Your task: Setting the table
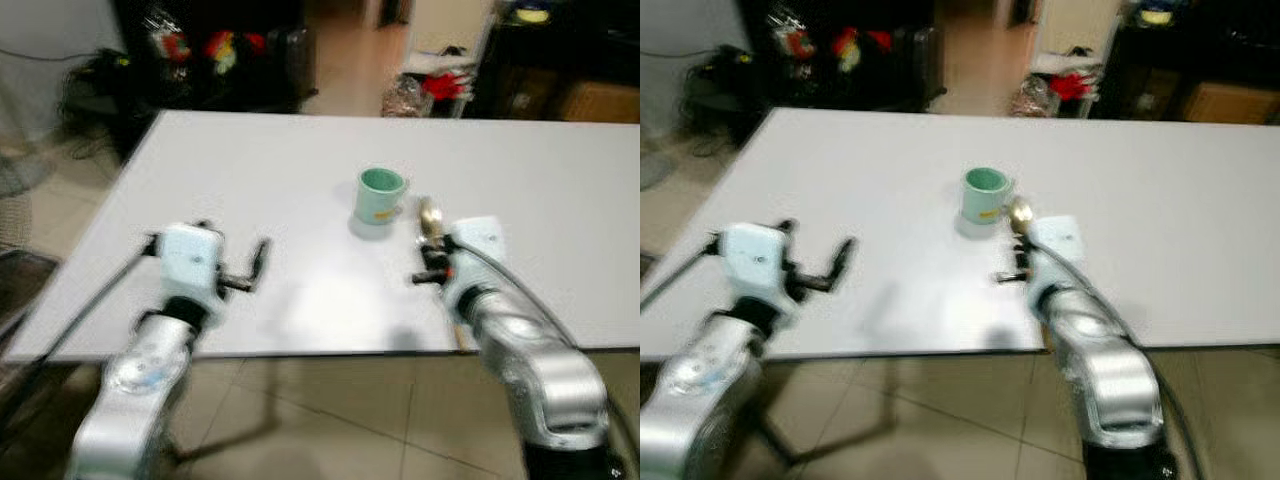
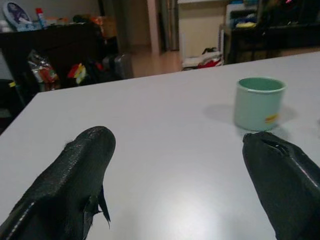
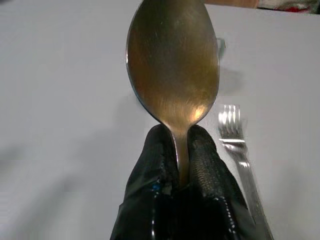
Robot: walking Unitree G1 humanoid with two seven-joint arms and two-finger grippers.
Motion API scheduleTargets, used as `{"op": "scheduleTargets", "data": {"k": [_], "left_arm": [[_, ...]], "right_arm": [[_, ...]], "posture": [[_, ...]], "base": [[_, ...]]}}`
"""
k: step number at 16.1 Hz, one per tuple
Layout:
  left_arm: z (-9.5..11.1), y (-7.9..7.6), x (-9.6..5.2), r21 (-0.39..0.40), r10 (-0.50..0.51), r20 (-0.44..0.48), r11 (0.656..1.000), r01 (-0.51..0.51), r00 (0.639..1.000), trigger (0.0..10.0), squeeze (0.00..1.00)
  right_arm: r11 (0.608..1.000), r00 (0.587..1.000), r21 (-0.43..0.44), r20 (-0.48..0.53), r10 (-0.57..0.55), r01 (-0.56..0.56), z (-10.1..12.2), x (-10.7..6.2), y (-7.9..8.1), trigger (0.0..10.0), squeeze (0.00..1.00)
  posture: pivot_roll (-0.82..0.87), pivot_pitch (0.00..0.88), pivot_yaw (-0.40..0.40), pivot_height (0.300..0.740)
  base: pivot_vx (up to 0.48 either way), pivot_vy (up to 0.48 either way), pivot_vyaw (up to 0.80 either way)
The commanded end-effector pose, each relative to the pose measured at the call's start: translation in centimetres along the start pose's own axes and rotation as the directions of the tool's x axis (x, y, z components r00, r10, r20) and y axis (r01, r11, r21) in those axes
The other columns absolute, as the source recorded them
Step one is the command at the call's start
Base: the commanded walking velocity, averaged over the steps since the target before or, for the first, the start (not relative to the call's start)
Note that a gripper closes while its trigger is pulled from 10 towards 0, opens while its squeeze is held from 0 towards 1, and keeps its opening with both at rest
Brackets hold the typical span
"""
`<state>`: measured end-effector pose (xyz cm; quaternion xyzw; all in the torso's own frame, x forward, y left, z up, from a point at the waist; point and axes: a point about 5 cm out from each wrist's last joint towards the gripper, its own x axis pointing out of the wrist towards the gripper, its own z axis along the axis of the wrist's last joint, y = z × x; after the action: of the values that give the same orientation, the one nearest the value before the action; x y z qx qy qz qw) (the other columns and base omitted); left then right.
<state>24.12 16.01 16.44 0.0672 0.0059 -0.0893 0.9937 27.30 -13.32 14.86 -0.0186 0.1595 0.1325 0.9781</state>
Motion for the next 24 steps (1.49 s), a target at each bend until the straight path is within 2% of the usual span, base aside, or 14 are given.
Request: {"op": "scheduleTargets", "data": {"k": [1, 2, 4, 7, 11, 14, 15, 16, 17, 19, 23, 24], "left_arm": [[0.1, -0.7, 0.2, -0.016, -0.027, 0.011, 0.999, 0.027, 1.000, 10.0, 0.00], [0.1, -0.7, 0.2, -0.016, -0.027, 0.011, 0.999, 0.027, 1.000, 10.0, 0.00], [0.0, -0.8, 0.2, -0.017, -0.029, 0.011, 0.999, 0.029, 1.000, 10.0, 0.00], [0.0, -0.8, 0.2, -0.013, -0.030, 0.011, 0.999, 0.030, 0.999, 10.0, 0.00], [0.0, -0.9, -0.1, -0.012, -0.057, 0.016, 0.998, 0.057, 0.998, 10.0, 0.00], [0.0, -1.7, -0.4, 0.025, -0.170, -0.005, 0.985, 0.170, 0.985, 10.0, 0.00], [0.1, -2.5, -0.6, 0.026, -0.276, -0.001, 0.961, 0.276, 0.961, 10.0, 0.00], [0.1, -2.7, -0.7, 0.025, -0.298, -0.005, 0.954, 0.298, 0.954, 10.0, 0.00], [-0.2, -3.0, -0.9, 0.043, -0.369, -0.041, 0.928, 0.371, 0.928, 10.0, 0.00], [-0.1, -3.0, -0.8, 0.041, -0.382, -0.044, 0.923, 0.384, 0.923, 10.0, 0.00], [-0.1, -2.5, -1.0, 0.064, -0.424, -0.068, 0.902, 0.428, 0.903, 10.0, 0.00], [-0.1, -2.4, -1.0, 0.066, -0.428, -0.073, 0.899, 0.432, 0.901, 10.0, 0.00]], "right_arm": [[0.998, 0.999, -0.030, 0.001, -0.052, 0.052, 0.3, -0.6, -1.5, 10.0, 0.00], [0.997, 0.998, -0.039, -0.002, -0.060, 0.060, 0.3, -0.7, -1.7, 10.0, 0.00], [0.993, 0.995, -0.070, -0.015, -0.099, 0.098, 0.5, -0.7, -3.2, 10.0, 0.00], [0.988, 0.994, -0.121, -0.051, -0.098, 0.091, 0.4, -0.7, -4.3, 10.0, 0.00], [0.981, 0.984, -0.139, -0.101, -0.147, 0.133, 0.3, -0.5, -6.2, 10.0, 0.00], [0.982, 0.971, -0.150, -0.195, -0.139, 0.111, -0.8, -0.3, -6.8, 10.0, 0.00], [0.979, 0.953, -0.162, -0.255, -0.164, 0.125, -1.9, 0.4, -7.6, 10.0, 0.00], [0.977, 0.949, -0.168, -0.266, -0.170, 0.128, -2.1, 0.6, -7.8, 10.0, 0.00], [0.977, 0.941, -0.178, -0.295, -0.166, 0.116, -2.3, 1.5, -8.1, 10.0, 0.00], [0.976, 0.938, -0.187, -0.306, -0.162, 0.107, -2.4, 2.1, -8.2, 10.0, 0.00], [0.968, 0.911, -0.241, -0.381, -0.157, 0.065, -4.0, 4.0, -8.3, 10.0, 0.00], [0.971, 0.913, -0.230, -0.379, -0.150, 0.065, -4.2, 4.3, -8.3, 10.0, 0.00]], "posture": [[-0.11, 0.000, -0.030, 0.740], [-0.11, 0.000, -0.030, 0.740], [-0.12, 0.000, -0.030, 0.740], [-0.12, 0.000, -0.030, 0.740], [-0.11, 0.000, -0.034, 0.740], [-0.11, 0.000, -0.025, 0.740], [-0.12, 0.000, -0.018, 0.740], [-0.12, 0.000, -0.018, 0.740], [-0.11, 0.000, -0.012, 0.740], [-0.11, 0.000, -0.011, 0.740], [-0.09, 0.000, -0.014, 0.740], [-0.09, 0.000, -0.014, 0.740]], "base": [[0.292, 0.000, 0.00], [0.292, 0.000, 0.00], [0.292, 0.000, 0.00], [0.294, 0.000, 0.00], [0.213, 0.000, 0.00], [0.000, 0.000, 0.00], [0.000, 0.000, 0.00], [0.000, 0.000, 0.00], [0.000, 0.000, 0.00], [0.000, 0.000, 0.00], [0.000, 0.000, 0.00], [0.000, 0.000, 0.00]]}}
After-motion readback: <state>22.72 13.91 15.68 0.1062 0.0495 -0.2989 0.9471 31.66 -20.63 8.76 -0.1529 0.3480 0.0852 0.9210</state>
